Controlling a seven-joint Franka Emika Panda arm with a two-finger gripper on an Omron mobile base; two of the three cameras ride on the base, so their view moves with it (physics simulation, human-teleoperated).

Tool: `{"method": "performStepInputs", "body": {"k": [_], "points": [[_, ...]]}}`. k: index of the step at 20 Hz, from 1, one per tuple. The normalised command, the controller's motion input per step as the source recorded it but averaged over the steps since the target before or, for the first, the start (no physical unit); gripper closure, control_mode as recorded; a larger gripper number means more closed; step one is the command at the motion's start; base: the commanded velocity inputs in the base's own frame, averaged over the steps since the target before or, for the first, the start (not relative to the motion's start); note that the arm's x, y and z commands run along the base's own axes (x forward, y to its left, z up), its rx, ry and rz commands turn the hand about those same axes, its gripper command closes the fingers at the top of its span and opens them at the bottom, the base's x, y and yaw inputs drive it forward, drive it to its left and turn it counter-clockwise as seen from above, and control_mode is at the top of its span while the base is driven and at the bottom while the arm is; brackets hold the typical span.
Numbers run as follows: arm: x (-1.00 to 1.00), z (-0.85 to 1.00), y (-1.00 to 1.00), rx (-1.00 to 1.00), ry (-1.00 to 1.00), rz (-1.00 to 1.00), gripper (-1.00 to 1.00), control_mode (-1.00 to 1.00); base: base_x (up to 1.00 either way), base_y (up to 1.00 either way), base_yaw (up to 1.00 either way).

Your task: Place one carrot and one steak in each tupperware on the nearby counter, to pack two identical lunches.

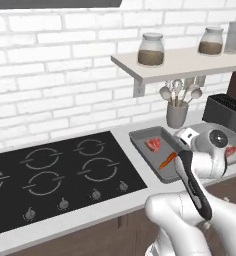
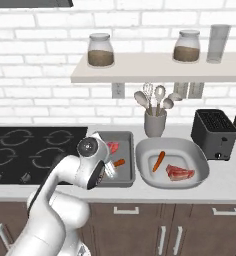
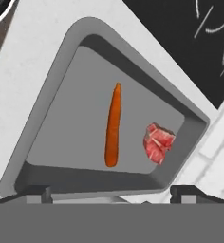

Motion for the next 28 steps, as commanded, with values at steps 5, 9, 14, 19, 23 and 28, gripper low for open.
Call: {"method": "performStepInputs", "body": {"k": [5, 9, 14, 19, 23, 28], "points": [[-0.27, 0.00, -0.40, 0.18, -0.08, 0.00, -1.00, -1.00, 0.00, 0.00, 0.00], [-0.33, 0.00, -0.42, 0.21, -0.10, 0.00, -1.00, -1.00, 0.00, 0.00, 0.00], [-0.34, 0.00, -0.31, 0.14, -0.07, 0.00, -1.00, -1.00, 0.00, 0.00, 0.00], [-0.43, 0.00, -0.28, 0.11, -0.09, 0.00, -1.00, -1.00, 0.00, 0.00, 0.00], [-0.42, 0.00, -0.31, 0.12, -0.09, 0.00, -1.00, -1.00, 0.00, 0.00, 0.00], [-0.40, 0.00, -0.35, 0.13, -0.09, 0.00, -1.00, -1.00, 0.00, 0.00, 0.00]]}}
